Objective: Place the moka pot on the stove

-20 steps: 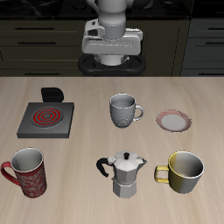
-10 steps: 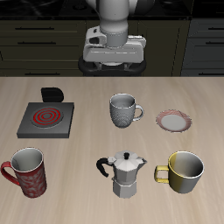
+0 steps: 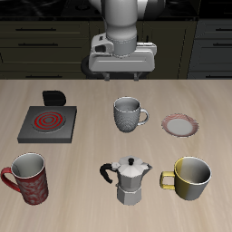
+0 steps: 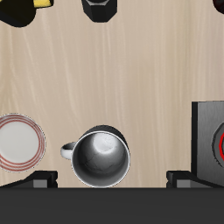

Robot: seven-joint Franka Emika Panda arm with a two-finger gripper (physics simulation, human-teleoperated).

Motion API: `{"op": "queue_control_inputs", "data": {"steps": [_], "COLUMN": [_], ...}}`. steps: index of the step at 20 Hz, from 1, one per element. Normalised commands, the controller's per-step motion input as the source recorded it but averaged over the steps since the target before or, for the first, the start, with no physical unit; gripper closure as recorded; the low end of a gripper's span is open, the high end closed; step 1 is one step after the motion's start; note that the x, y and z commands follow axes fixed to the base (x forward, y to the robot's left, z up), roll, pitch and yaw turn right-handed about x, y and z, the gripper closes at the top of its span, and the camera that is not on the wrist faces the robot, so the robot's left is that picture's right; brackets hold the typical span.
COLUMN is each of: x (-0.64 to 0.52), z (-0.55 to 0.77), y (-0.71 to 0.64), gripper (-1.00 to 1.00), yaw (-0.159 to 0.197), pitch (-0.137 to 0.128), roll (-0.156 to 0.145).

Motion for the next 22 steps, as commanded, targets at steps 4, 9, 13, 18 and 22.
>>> {"op": "queue_control_inputs", "data": {"steps": [4, 9, 13, 18, 22], "x": [0.43, 0.41, 0.42, 0.34, 0.39], "z": [0.09, 0.11, 0.05, 0.01, -0.02], "y": [0.11, 0.09, 0.01, -0.01, 0.16], "gripper": [-1.0, -1.0, -1.0, -1.0, -1.0], "yaw": [0.029, -0.024, 0.005, -0.026, -0.014], "pitch": [-0.028, -0.001, -0.008, 0.011, 0.0], "roll": [0.049, 0.022, -0.013, -0.071, -0.04]}}
